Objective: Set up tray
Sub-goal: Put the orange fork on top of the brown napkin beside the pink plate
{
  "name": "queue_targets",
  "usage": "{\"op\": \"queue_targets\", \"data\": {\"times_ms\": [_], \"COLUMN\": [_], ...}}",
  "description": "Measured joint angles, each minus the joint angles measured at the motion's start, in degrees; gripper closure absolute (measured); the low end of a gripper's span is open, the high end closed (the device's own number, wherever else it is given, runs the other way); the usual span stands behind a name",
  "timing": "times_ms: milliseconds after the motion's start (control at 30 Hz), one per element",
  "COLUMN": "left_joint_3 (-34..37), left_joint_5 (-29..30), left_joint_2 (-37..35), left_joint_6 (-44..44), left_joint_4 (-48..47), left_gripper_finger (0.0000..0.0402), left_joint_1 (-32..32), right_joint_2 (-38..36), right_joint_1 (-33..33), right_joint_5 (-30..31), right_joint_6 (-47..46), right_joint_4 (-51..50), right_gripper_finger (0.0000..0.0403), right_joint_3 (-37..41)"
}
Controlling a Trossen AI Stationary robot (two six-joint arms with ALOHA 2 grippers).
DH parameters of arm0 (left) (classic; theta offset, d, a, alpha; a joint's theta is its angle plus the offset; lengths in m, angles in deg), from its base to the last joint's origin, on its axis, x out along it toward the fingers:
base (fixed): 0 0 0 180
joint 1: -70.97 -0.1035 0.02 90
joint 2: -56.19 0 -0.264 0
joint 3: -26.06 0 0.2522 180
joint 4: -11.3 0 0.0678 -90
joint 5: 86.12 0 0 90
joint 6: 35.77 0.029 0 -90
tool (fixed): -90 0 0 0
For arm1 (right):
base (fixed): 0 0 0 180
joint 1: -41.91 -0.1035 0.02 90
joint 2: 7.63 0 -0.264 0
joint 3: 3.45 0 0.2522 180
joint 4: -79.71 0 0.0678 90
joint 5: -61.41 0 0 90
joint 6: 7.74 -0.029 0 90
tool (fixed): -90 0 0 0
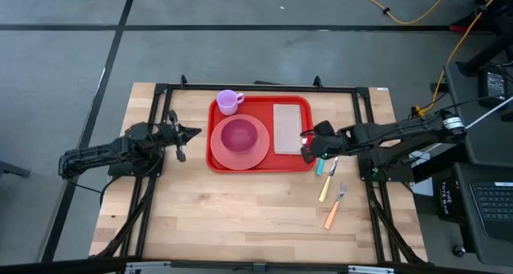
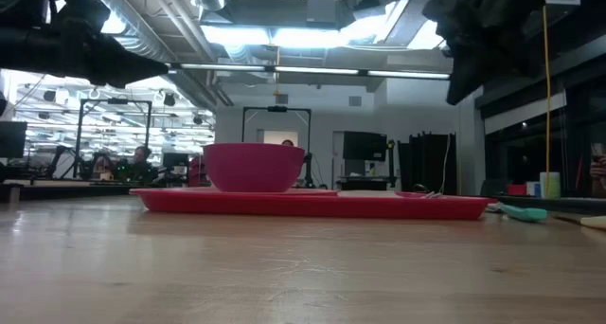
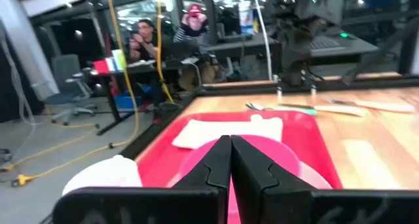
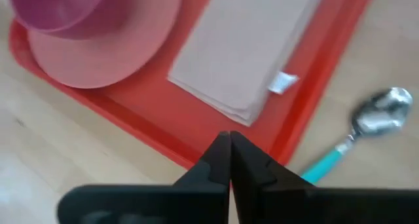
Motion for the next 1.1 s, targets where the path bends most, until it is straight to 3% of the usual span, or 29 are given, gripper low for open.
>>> {"op": "queue_targets", "data": {"times_ms": [367,1100], "left_joint_3": [0.0,0.2], "left_joint_5": [-2.8,-2.2], "left_joint_2": [-0.3,-0.3], "left_joint_6": [-2.3,-0.9], "left_joint_4": [1.3,2.3], "left_gripper_finger": [0.0398,0.0398], "left_joint_1": [0.0,0.0], "right_joint_2": [0.0,0.0], "right_joint_1": [-0.2,-0.2], "right_joint_5": [-0.9,-1.7], "right_joint_6": [-2.2,-2.0], "right_joint_4": [-3.9,-3.7], "right_gripper_finger": [0.0396,0.0396], "right_joint_3": [0.0,0.0]}}
